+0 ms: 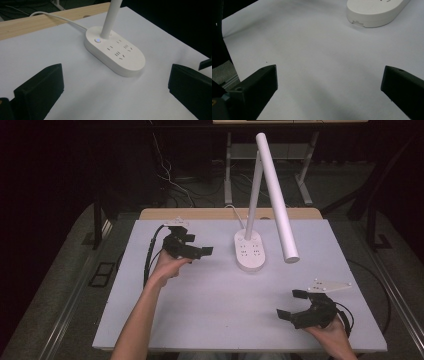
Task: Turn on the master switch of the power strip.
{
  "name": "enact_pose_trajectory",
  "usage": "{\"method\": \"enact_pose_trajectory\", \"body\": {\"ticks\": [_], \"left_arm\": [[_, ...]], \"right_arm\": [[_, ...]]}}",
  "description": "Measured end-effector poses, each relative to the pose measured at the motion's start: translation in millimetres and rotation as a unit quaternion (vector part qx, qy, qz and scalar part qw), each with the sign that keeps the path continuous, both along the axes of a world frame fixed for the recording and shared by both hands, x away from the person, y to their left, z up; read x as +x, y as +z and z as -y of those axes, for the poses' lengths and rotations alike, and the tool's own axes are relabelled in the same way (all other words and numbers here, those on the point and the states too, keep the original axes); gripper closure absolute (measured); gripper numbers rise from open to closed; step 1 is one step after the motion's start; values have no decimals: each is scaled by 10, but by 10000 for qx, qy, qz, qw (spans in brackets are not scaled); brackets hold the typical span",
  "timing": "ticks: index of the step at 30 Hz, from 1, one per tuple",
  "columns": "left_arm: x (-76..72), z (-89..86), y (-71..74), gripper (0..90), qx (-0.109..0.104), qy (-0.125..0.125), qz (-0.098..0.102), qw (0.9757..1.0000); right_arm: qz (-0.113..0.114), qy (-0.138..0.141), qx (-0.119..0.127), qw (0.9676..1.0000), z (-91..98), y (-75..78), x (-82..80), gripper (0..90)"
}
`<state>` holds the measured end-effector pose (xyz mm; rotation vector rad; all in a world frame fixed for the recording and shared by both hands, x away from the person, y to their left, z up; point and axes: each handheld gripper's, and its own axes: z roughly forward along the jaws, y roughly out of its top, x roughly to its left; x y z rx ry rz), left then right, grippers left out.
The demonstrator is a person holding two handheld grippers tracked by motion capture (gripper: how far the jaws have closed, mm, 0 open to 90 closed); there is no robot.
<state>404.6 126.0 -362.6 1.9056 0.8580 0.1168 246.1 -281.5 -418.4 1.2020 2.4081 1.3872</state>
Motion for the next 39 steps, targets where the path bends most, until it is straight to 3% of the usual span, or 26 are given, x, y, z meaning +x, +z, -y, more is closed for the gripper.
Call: {"method": "enact_pose_trajectory", "body": {"ticks": [6, 19, 30, 39], "left_arm": [[-223, -114, -60, 0, -104, 19, 19, 9999], [-695, -262, -228, 0, -55, -53, 140, 9999], [-1088, -436, -392, 0, -118, 129, 42, 9998], [-1265, -479, -482, 0, -90, 113, -28, 9999]], "right_arm": [[2, -12, 7, 10000, -1, -2, 0, 3], [2, -32, 22, 10000, 1, -3, 4, 3], [-33, -52, 56, 10000, 0, -16, 8, 3], [-24, -60, 77, 9999, -14, -23, 5, 3]]}}
